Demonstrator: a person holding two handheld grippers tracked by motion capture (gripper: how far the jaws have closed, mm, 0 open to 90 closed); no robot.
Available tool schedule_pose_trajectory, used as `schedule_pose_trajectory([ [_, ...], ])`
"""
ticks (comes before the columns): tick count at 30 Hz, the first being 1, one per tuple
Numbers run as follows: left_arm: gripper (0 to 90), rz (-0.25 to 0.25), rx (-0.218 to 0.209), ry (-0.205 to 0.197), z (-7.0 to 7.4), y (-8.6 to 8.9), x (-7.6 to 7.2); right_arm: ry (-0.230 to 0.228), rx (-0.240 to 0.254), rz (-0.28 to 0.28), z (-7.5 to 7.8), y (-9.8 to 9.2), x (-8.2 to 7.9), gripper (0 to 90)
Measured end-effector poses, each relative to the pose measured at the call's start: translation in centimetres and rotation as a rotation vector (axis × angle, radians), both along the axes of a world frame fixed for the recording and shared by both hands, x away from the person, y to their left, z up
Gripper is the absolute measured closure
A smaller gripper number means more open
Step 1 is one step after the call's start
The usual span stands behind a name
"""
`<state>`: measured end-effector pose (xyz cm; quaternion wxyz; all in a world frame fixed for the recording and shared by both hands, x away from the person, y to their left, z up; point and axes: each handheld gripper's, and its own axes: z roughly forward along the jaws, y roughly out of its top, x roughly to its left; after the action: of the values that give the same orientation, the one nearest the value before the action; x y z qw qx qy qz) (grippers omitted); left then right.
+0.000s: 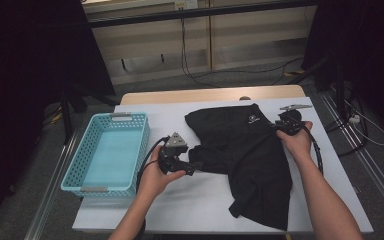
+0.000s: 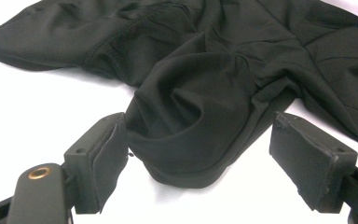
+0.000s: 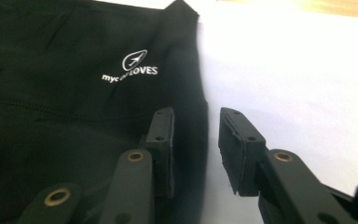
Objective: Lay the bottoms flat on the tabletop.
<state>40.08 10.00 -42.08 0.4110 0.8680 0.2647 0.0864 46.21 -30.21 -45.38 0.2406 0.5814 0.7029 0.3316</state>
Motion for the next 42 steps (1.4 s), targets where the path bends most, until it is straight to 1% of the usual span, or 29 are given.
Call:
schedule_pose_trajectory([
  [1, 19.5, 0.002, -0.002, 0.001, 0.0, 0.0, 0.0, 0.001, -0.015, 0.001, 0.0, 0.2, 0.2, 63.9],
  [3, 19.5, -0.002, 0.006, 0.003, -0.1, 0.1, 0.1, 0.000, -0.014, 0.005, -0.2, 0.4, 0.6, 64.8],
  [4, 19.5, 0.003, 0.003, 0.004, -0.1, 0.0, 0.1, 0.005, 0.001, 0.001, -0.4, 0.5, 0.9, 65.3],
  [6, 19.5, 0.002, 0.000, 0.005, -0.2, 0.1, 0.1, 0.026, 0.004, -0.002, -1.0, 0.6, 1.2, 67.4],
  [7, 19.5, 0.004, -0.003, 0.005, -0.2, 0.1, 0.1, 0.017, 0.017, -0.010, -1.2, 0.6, 1.2, 69.2],
  [8, 19.5, 0.005, -0.003, 0.006, -0.2, 0.1, 0.1, 0.012, 0.016, -0.012, -1.2, 0.5, 1.3, 76.2],
  [9, 19.5, 0.006, 0.000, 0.006, -0.2, 0.2, 0.2, 0.019, 0.028, -0.006, -1.1, 0.4, 1.3, 86.3],
  [10, 19.5, 0.005, 0.003, 0.007, -0.2, 0.2, 0.2, 0.021, 0.055, 0.004, -1.2, 0.1, 1.3, 88.3],
  [12, 19.6, 0.009, 0.002, 0.009, -0.3, 0.2, 0.2, 0.028, 0.087, -0.003, -1.2, -0.4, 1.2, 89.7],
  [13, 19.5, 0.009, 0.002, 0.009, -0.3, 0.2, 0.2, 0.028, 0.087, -0.003, -1.2, -0.7, 1.2, 89.9],
  [14, 19.6, 0.009, 0.002, 0.008, -0.3, 0.2, 0.3, 0.027, 0.078, -0.011, -1.1, -1.0, 1.2, 90.0],
  [18, 19.6, 0.009, 0.000, 0.008, -0.3, 0.0, 0.4, 0.007, 0.079, -0.058, -0.9, -2.3, 1.1, 90.0],
  [21, 19.6, 0.007, 0.003, 0.009, -0.4, -0.2, 0.4, 0.016, 0.012, -0.103, -0.7, -3.8, 1.3, 90.0],
  [22, 19.6, 0.007, 0.003, 0.009, -0.4, -0.2, 0.4, 0.022, 0.001, -0.124, -0.7, -4.3, 1.3, 89.9],
  [23, 19.6, 0.008, 0.005, 0.011, -0.5, -0.3, 0.5, 0.019, 0.013, -0.145, -0.6, -4.7, 1.3, 89.1],
  [24, 19.6, 0.008, 0.008, 0.010, -0.6, -0.3, 0.6, 0.009, 0.034, -0.159, -0.6, -5.1, 1.3, 84.9],
  [25, 19.5, 0.005, 0.009, 0.012, -0.6, -0.4, 0.6, 0.015, 0.038, -0.155, -0.5, -5.3, 1.2, 79.2],
  [26, 19.5, 0.006, 0.011, 0.012, -0.6, -0.4, 0.7, 0.026, 0.025, -0.149, -0.4, -5.3, 1.1, 74.2],
  [27, 19.5, 0.008, 0.009, 0.010, -0.6, -0.4, 0.8, 0.028, 0.017, -0.147, -0.4, -5.4, 1.0, 71.6],
  [28, 19.5, 0.011, 0.007, 0.007, -0.6, -0.4, 0.8, 0.041, 0.026, -0.139, -0.2, -5.3, 0.7, 67.3],
  [29, 19.5, 0.013, 0.000, 0.006, -0.6, -0.5, 0.9, 0.052, 0.034, -0.129, -0.1, -5.3, 0.5, 65.4],
  [30, 19.4, 0.019, 0.000, 0.004, -0.6, -0.5, 0.9, 0.065, 0.025, -0.117, 0.0, -5.2, 0.1, 62.6],
  [33, 19.2, 0.025, 0.001, 0.005, -0.7, -0.5, 1.1, 0.056, 0.022, -0.104, 0.2, -5.1, -0.9, 61.5],
  [35, 19.2, 0.031, 0.001, 0.007, -0.7, -0.5, 1.2, 0.051, 0.033, -0.085, 0.4, -5.0, -1.9, 57.6],
  [36, 19.2, 0.033, 0.000, 0.008, -0.7, -0.5, 1.2, 0.061, 0.033, -0.076, 0.4, -4.9, -2.4, 55.8],
  [38, 19.1, 0.032, 0.000, 0.007, -0.7, -0.6, 1.3, 0.058, 0.023, -0.060, 0.5, -4.7, -3.3, 54.0],
  [39, 19.1, 0.032, 0.000, 0.007, -0.7, -0.6, 1.3, 0.058, 0.023, -0.060, 0.5, -4.7, -3.3, 54.0],
  [40, 18.9, 0.036, 0.004, 0.010, -0.7, -0.6, 1.4, 0.053, 0.033, -0.040, 0.6, -4.3, -4.4, 53.1],
  [42, 18.9, 0.036, 0.000, 0.010, -0.7, -0.7, 1.4, 0.050, 0.027, -0.021, 0.6, -3.9, -5.1, 51.3],
])
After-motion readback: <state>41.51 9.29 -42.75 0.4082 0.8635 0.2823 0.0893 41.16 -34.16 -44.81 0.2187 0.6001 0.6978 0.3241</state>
